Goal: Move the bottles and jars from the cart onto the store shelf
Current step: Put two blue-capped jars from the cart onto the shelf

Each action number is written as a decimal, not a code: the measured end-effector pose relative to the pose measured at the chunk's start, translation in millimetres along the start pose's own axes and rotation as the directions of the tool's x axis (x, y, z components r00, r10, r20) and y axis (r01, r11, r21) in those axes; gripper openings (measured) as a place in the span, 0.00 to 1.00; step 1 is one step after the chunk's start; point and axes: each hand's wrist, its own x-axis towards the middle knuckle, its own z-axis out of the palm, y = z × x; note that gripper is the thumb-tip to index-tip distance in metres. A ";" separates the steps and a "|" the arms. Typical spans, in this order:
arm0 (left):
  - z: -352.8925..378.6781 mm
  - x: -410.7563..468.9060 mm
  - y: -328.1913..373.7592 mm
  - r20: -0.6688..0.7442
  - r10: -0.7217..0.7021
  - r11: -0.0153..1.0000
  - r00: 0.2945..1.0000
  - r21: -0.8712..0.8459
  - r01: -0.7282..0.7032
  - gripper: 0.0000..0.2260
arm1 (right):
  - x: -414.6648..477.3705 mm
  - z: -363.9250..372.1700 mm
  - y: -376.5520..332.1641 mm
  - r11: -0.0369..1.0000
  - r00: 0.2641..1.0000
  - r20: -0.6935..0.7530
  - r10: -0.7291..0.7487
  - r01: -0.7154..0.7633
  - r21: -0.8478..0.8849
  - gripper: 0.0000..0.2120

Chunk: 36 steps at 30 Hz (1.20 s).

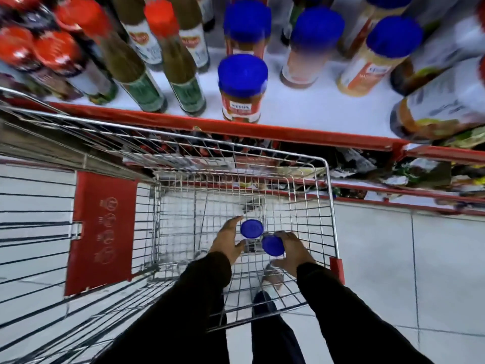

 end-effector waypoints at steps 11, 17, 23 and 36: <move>30.3 26.8 -15.5 -0.120 0.017 1.000 0.993 0.017 -0.016 0.26 | 23.9 3.7 11.5 0.996 0.981 -0.186 -0.050 0.061 0.058 0.29; 9.7 -15.3 -4.4 -0.204 -0.049 0.971 0.978 -0.238 -0.001 0.26 | -16.2 -24.2 7.2 0.983 0.960 -0.252 -0.122 0.152 0.102 0.33; -32.2 -65.4 40.5 -0.288 0.028 0.935 0.957 -0.331 -0.127 0.23 | -73.1 -59.8 -5.4 0.931 0.895 -0.395 -0.205 0.304 0.205 0.31; -96.8 -102.7 169.7 -0.555 0.255 0.812 0.792 -0.322 -0.487 0.25 | -143.7 -176.3 -36.7 0.764 0.598 -0.766 -0.235 0.601 0.234 0.27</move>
